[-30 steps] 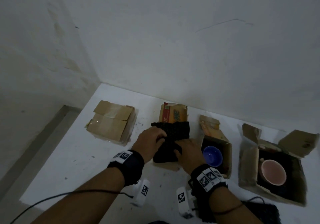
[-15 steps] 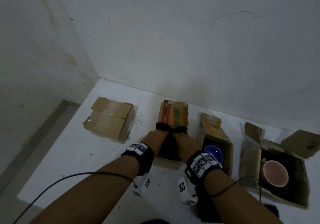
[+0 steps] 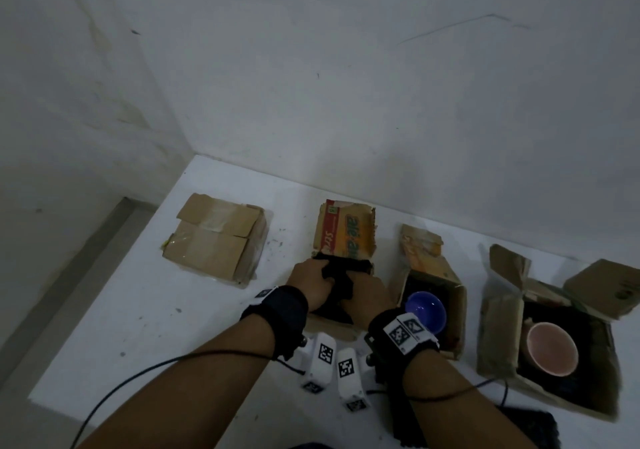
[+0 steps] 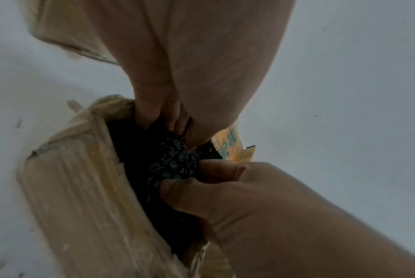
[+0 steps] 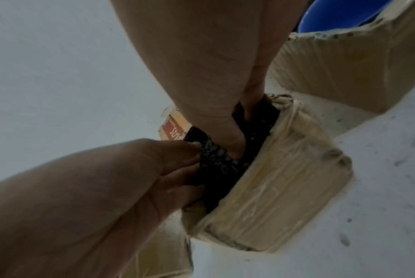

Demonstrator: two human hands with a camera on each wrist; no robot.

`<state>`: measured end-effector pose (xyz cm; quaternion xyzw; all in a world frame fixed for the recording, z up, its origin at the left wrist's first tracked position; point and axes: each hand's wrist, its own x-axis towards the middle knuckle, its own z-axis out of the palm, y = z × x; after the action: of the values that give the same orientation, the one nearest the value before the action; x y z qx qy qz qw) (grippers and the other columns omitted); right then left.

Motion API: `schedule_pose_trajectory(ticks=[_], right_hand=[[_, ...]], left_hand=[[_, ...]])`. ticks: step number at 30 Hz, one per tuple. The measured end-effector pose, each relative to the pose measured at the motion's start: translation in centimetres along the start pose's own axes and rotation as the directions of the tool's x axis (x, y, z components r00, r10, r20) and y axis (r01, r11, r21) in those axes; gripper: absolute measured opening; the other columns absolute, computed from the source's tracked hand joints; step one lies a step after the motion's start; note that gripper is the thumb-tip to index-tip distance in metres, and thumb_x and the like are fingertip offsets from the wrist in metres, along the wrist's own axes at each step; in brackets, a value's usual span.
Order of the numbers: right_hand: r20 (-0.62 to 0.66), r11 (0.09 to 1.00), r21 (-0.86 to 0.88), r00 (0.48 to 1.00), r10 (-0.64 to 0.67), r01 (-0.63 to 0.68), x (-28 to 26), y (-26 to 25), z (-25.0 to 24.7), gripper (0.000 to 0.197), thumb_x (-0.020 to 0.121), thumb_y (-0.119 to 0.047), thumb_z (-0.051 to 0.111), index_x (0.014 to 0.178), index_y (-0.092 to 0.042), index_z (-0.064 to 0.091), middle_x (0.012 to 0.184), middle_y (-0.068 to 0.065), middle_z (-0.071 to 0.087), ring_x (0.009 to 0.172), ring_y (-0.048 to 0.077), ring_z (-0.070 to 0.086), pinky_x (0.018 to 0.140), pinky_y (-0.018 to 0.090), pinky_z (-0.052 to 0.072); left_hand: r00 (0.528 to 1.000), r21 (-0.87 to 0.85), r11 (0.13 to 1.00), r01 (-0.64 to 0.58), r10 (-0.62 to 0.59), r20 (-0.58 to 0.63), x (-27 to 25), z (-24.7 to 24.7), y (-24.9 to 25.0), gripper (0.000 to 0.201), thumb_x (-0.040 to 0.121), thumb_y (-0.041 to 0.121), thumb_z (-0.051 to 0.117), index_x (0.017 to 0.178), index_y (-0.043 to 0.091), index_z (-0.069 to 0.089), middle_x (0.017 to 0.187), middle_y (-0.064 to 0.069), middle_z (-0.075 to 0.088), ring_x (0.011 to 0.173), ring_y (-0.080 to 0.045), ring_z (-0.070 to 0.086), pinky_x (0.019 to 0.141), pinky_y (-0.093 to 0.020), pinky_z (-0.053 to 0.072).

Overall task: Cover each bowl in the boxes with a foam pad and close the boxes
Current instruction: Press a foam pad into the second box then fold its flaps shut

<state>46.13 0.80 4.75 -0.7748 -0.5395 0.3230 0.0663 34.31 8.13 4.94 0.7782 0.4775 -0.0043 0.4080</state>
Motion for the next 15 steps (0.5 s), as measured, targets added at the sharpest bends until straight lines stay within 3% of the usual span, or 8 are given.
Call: schedule_pose_trajectory(ticks=[4,6,8,12,15], right_hand=[[-0.026,0.999,-0.030,1.000,-0.018,0.017,0.0,0.3,-0.1,0.016,0.085,-0.011,0.053,0.098,-0.011,0.062,0.103,0.011,0.068,0.091,0.025,0.063,0.072,0.028,0.048],[-0.104,0.998,-0.039,0.994,-0.046,0.042,0.0,0.6,-0.5,0.019,0.084,-0.010,0.053,0.101,-0.011,0.063,0.104,0.009,0.066,0.092,0.023,0.062,0.074,0.030,0.051],[-0.146,0.997,-0.024,0.986,-0.076,0.073,0.1,0.7,-0.7,0.026,0.085,-0.008,0.052,0.107,-0.013,0.063,0.107,0.007,0.062,0.095,0.022,0.060,0.077,0.029,0.049],[-0.052,0.993,-0.069,0.994,-0.095,0.091,1.0,0.4,-0.3,0.030,0.082,-0.010,0.056,0.111,-0.015,0.058,0.114,0.008,0.061,0.103,0.025,0.059,0.082,0.031,0.049],[0.072,0.987,-0.123,0.993,-0.097,0.106,1.6,0.1,-0.3,0.033,0.087,-0.007,0.053,0.120,-0.010,0.055,0.121,0.013,0.060,0.108,0.027,0.057,0.088,0.031,0.047]], left_hand=[[1.000,0.096,0.995,-0.013,0.012,0.014,-0.2,0.1,-0.4,0.026,0.093,0.011,0.046,0.108,0.009,0.067,0.108,-0.014,0.068,0.092,-0.028,0.064,0.079,-0.034,0.054],[0.997,0.217,0.974,-0.059,0.068,-0.034,-0.5,-0.2,-0.3,0.028,0.094,0.010,0.045,0.112,0.009,0.066,0.110,-0.014,0.068,0.094,-0.029,0.064,0.081,-0.035,0.054],[0.990,0.198,0.974,-0.108,0.124,-0.067,-0.7,-0.3,-0.3,0.031,0.094,0.010,0.045,0.118,0.011,0.064,0.113,-0.014,0.067,0.099,-0.031,0.063,0.084,-0.037,0.053],[1.000,0.063,0.998,-0.028,0.027,0.012,-0.1,-0.1,-0.3,0.031,0.094,0.015,0.046,0.121,0.008,0.060,0.117,-0.017,0.065,0.103,-0.032,0.062,0.086,-0.035,0.052],[0.994,0.108,0.994,-0.003,-0.009,0.111,0.4,0.0,0.0,0.031,0.096,0.018,0.044,0.122,0.005,0.056,0.120,-0.019,0.062,0.105,-0.033,0.059,0.087,-0.035,0.050]])
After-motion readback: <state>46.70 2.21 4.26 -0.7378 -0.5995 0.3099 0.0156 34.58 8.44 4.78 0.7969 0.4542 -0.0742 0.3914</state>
